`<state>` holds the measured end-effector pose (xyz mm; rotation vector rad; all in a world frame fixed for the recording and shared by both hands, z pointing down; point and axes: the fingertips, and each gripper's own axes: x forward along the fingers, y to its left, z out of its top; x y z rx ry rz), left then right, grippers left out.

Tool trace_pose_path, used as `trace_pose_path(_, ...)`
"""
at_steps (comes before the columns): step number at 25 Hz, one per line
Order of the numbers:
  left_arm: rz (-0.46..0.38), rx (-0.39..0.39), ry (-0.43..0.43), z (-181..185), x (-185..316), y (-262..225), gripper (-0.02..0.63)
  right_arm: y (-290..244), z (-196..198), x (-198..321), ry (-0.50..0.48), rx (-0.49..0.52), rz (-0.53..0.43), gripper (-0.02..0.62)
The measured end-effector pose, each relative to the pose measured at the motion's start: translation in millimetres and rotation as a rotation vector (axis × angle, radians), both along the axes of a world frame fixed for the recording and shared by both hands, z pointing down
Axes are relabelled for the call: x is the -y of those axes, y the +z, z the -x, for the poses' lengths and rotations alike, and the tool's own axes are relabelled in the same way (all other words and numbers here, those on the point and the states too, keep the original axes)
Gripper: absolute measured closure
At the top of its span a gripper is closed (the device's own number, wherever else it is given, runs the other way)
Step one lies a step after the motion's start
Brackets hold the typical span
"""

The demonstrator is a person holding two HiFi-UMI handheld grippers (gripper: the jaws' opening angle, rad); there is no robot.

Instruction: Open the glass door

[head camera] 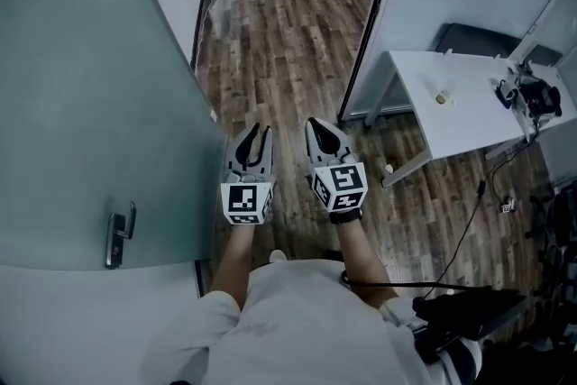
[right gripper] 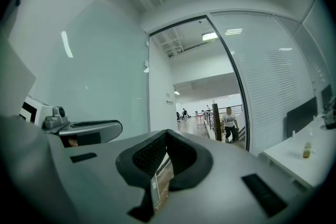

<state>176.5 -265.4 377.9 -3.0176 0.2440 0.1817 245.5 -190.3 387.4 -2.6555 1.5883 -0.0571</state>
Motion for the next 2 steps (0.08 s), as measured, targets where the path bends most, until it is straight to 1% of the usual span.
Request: trace_pose_path(2, 0.001, 0.009, 0.01, 11.5, 9.0, -0.9, 0.526, -0.2, 12.6, 11.9, -0.001, 0.012, 0.001, 0.592)
